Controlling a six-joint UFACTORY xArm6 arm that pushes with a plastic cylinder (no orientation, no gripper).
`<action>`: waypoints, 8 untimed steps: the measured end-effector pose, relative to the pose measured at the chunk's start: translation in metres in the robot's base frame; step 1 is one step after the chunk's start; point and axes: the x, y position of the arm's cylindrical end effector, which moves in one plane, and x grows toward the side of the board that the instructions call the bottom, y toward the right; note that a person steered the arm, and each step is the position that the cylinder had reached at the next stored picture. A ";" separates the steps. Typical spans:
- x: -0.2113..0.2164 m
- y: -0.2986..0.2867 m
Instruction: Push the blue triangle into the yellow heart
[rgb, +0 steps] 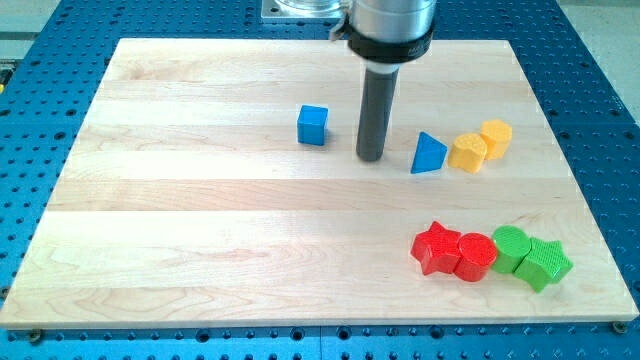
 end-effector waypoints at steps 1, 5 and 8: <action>0.017 0.035; 0.010 0.041; -0.074 -0.069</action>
